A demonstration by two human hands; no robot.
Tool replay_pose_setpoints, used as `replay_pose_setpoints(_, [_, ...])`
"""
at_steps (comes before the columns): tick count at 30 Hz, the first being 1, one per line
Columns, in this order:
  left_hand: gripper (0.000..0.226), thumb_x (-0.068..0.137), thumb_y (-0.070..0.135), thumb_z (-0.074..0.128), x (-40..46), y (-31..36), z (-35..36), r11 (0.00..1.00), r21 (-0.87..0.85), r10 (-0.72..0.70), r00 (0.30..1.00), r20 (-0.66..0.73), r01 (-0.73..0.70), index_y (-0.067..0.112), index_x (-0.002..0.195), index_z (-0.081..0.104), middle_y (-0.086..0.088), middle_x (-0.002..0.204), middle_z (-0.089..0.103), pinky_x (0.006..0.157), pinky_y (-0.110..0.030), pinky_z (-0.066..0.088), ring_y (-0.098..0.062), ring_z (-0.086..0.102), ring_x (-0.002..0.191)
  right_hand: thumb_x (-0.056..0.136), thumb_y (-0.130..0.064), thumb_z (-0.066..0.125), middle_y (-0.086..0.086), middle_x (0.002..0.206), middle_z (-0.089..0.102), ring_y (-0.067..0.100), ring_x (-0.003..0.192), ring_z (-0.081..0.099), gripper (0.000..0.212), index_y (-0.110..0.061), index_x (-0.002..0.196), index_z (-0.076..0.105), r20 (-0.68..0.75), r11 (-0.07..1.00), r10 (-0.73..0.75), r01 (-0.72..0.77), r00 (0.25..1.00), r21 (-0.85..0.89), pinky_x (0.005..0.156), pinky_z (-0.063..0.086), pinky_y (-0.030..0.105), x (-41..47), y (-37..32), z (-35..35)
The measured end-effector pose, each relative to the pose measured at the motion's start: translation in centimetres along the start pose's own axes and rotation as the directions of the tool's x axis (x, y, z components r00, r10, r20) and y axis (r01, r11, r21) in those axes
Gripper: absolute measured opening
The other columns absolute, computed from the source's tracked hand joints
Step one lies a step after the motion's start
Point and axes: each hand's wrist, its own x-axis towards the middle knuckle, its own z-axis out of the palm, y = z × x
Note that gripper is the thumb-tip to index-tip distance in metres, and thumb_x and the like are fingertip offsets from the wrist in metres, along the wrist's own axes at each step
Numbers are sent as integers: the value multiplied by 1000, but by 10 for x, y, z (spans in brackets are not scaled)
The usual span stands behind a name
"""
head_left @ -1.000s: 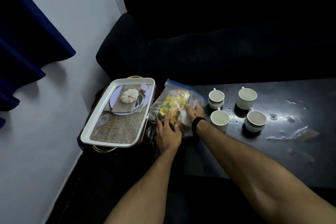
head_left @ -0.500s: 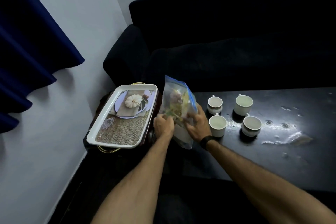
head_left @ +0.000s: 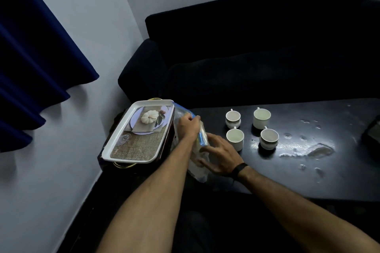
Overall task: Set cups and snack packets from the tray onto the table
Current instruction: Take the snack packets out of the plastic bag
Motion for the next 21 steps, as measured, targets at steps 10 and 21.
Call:
replay_pose_setpoints(10, [26, 93, 22, 57, -22, -4, -15, 998, -57, 4, 988, 152, 5, 12, 70, 65, -2, 71, 63, 61, -28, 45, -18, 58, 70, 92, -42, 57, -6, 92, 51, 7, 76, 50, 27, -17, 85, 54, -280, 934, 287, -204, 916, 292, 64, 46, 24, 47, -23, -49])
replay_pose_setpoints(21, [27, 96, 3, 52, -56, -17, -28, 971, -195, -67, 939, 337, 139, -13, 113, 65, -7, 68, 64, 50, -17, 43, -7, 58, 50, 86, -36, 69, 5, 101, 76, 18, 93, 70, 29, -13, 102, 76, 242, 631, 629, -667, 739, 396, 87, 57, 36, 46, -12, -42])
